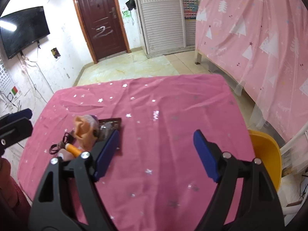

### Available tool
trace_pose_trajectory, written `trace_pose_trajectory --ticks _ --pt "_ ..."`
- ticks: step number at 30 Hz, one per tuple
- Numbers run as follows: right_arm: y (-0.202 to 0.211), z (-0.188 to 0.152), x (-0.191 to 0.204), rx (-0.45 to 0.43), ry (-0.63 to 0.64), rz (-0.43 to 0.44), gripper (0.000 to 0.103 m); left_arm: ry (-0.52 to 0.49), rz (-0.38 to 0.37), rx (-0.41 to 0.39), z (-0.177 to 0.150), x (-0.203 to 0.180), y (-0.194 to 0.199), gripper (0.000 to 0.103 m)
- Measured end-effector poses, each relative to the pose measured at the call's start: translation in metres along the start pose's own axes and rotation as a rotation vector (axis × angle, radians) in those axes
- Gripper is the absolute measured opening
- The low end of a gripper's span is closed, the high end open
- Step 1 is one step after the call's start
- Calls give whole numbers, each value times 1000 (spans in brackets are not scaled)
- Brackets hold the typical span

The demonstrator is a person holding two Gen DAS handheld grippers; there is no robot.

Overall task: Collect trash
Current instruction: 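Move both tools back over the remaining table items, then grasp the peach fuzzy sock with the right tool while the left tool grasps the black USB cable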

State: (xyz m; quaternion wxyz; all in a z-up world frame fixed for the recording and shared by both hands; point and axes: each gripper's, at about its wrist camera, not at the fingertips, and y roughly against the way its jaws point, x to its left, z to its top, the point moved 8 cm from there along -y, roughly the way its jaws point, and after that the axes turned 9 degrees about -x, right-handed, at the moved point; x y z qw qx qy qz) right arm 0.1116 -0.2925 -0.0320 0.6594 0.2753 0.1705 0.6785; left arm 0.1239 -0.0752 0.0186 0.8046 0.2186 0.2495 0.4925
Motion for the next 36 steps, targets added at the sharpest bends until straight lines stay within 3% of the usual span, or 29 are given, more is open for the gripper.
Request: trace_pose_trajectory --ticks 7,15,23,30,33,36 --pt "-7 -4 26 19 12 57 76 34 77 58 -13 45 -10 95" --pt "-10 -7 53 39 53 116 76 44 88 145 -34 70 -28 92" --pt "-10 -6 60 42 89 111 76 37 102 209 -52 69 -48 62" --pt "-14 -8 73 44 113 127 76 37 127 210 -59 69 -58 54" --pt "-15 -7 81 36 135 128 76 18 125 194 -61 63 -56 45" --pt "-15 -7 86 28 145 130 76 -10 141 183 -64 58 -54 23"
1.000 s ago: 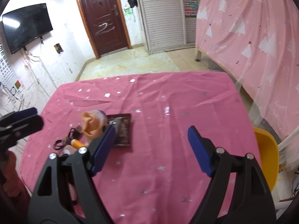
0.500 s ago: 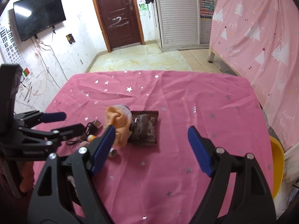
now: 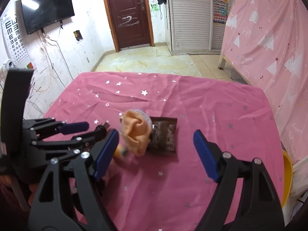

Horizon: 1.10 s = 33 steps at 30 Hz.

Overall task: Collect trash
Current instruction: 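Grasp the peach fuzzy sock with the right tool while the left tool grasps the black USB cable, then carry the sock to the bin and open the right tool while the left tool holds the cable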

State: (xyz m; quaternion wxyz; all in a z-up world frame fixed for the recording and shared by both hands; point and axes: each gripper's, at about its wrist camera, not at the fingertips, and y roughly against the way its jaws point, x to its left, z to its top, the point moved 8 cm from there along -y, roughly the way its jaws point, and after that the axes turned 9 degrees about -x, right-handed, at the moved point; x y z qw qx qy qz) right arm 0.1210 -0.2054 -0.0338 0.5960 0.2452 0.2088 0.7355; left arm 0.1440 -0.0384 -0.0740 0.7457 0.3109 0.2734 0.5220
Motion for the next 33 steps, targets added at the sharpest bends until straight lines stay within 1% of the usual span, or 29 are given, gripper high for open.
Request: trace_pose_trajectory --ticks 1,4,8,9,11,12,14,19,22,23,26,33 --pt "-1 0 1 -1 3 0 76 -2 -3 14 -4 -1 -1 16" --pt "-4 0 7 2 15 8 76 -6 17 0 -7 2 1 13" --pt "-9 -2 15 12 35 16 75 26 10 1 -10 13 7 12" --pt "-11 -2 18 16 44 17 72 31 10 1 -11 16 7 12" --pt "-16 -4 23 32 57 16 58 43 8 4 -12 23 9 12" --pt "-19 -4 24 35 64 9 55 48 11 4 -13 27 10 12" --pt "-24 -6 26 48 70 8 46 53 16 3 -13 31 11 12" --pt "-29 -10 32 63 91 7 31 52 25 0 -12 33 12 12" --pt "-27 -9 31 52 83 8 20 51 32 -7 -10 33 13 12" --pt "-26 -8 28 46 78 7 18 46 41 -14 -9 32 14 12" --pt "-19 -3 22 18 58 5 15 37 57 -36 -3 27 18 12" --pt "10 10 -4 -69 -1 -10 15 -5 83 -112 18 8 43 12"
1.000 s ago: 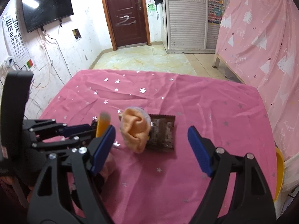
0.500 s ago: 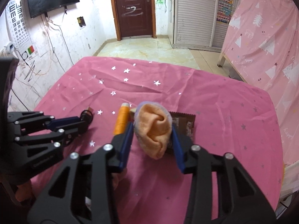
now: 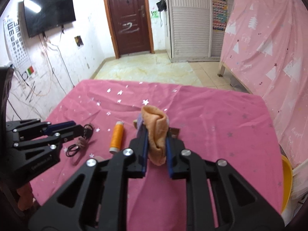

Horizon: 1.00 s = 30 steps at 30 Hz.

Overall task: Collect trash
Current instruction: 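Carry the sock to the bin and open the right tool while the left tool holds the cable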

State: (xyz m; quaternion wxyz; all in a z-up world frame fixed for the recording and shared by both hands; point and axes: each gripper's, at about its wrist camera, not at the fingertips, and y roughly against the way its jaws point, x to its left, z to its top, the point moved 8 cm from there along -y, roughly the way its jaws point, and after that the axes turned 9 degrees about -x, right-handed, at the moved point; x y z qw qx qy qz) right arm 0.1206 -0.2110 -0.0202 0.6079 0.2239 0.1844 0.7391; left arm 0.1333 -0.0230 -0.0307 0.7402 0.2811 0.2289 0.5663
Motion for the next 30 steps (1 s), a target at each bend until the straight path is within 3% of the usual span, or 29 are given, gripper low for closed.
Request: trace_pose_trajectory --ticks 7,16,24,30 --pt "28 7 -42 -60 -61 -41 15 -56 -19 -29 17 -34 13 12" --pt "62 -5 -118 -98 -154 -142 15 -120 -102 -34 34 -100 15 12" --pt "91 -27 -187 -117 -227 -242 15 -117 -299 32 36 -175 10 12" --pt "107 -52 -237 -106 -280 -326 15 -119 -388 102 30 -226 -3 12"
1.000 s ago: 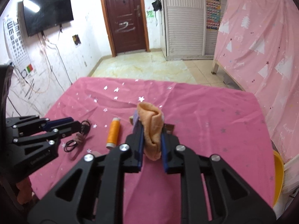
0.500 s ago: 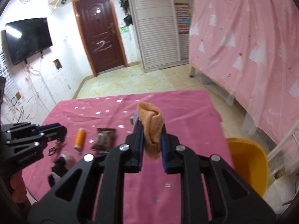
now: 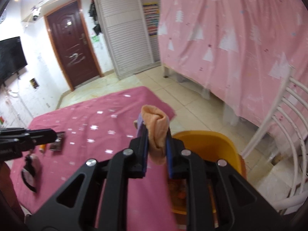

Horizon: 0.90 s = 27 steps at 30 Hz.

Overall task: Collect trash
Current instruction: 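Carry the sock to the bin and open the right tool while the left tool holds the cable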

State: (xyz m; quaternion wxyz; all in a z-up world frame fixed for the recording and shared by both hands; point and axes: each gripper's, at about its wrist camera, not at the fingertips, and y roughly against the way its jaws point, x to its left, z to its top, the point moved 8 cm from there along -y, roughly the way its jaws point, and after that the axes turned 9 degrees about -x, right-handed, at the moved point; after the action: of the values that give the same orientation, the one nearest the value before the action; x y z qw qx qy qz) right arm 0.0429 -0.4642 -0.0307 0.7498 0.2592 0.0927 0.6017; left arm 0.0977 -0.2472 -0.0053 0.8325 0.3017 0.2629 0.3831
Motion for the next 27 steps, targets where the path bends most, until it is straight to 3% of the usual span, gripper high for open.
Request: trace_pose_trajectory --ticks 7,10,16,18,22,27 --pt "-8 -20 -52 41 -77 -48 15 -29 -4 42 -4 -32 -28 12" --pt "-13 -24 -57 49 -88 -42 15 -49 38 33 -3 -34 -29 12" --pt "-24 -31 -56 76 -94 -27 15 -28 44 45 2 -31 -28 12" --pt "-26 -34 -54 83 -92 -21 15 -27 84 32 0 -15 -16 14" --pt "-32 -37 -54 97 -85 -19 15 -24 184 21 -6 32 2 45" --pt "-43 -44 -61 125 -93 -40 15 50 322 45 -17 110 20 46"
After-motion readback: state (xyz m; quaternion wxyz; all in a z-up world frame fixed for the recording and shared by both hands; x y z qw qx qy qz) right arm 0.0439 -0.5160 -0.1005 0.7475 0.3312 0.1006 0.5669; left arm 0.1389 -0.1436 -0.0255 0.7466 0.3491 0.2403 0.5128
